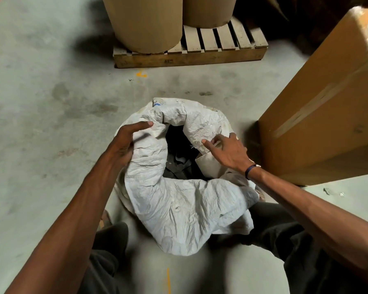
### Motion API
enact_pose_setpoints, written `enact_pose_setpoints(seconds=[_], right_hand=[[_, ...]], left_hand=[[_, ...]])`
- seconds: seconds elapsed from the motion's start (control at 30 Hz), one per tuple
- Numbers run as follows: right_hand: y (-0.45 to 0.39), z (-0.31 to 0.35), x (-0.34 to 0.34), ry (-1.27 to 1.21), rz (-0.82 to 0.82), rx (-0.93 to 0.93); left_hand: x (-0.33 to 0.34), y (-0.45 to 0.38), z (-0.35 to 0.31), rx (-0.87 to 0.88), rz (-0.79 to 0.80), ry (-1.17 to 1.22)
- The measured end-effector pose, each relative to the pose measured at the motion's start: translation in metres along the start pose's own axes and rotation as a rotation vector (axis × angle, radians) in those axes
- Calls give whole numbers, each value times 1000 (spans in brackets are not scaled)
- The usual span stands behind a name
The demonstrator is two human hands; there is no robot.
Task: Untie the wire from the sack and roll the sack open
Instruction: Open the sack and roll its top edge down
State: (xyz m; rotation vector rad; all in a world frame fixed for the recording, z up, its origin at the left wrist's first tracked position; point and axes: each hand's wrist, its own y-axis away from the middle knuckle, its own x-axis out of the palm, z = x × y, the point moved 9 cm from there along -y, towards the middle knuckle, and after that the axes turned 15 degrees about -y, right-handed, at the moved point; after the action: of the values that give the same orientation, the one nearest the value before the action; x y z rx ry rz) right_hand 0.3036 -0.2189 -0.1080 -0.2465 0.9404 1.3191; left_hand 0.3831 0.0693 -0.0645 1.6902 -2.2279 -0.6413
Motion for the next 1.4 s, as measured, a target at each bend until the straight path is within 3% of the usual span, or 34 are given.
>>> enact_pose_setpoints(seconds=[0.13, 0.27, 0.47, 0.7, 0.87, 1.07, 1.2, 1.4], right_hand=[[-3, 20, -7, -270, 85, -91], [-7, 21, -22, -702, 215, 17], [-38, -29, -61, -1139, 62, 172], [-27, 3, -48, -733, 269, 47], [-14, 27, -66, -330, 51, -224], [35, 52, -79, -370, -47, -302], [66, 40, -64, -338, -46, -278], [122, 20, -17, -201, -109, -218]], left_hand=[[-19, -8, 1, -31, -60, 143], [-29, -2, 6, -125, 38, 270], [-67, 9, 30, -271, 80, 419], [-75, 2, 24, -213, -38, 127], [-70, 7, 18, -179, -68, -8], [-52, 38, 10, -144, -88, -331], [-47, 76, 13, -88, -113, -405], [-22, 120, 57, -191, -57, -429]])
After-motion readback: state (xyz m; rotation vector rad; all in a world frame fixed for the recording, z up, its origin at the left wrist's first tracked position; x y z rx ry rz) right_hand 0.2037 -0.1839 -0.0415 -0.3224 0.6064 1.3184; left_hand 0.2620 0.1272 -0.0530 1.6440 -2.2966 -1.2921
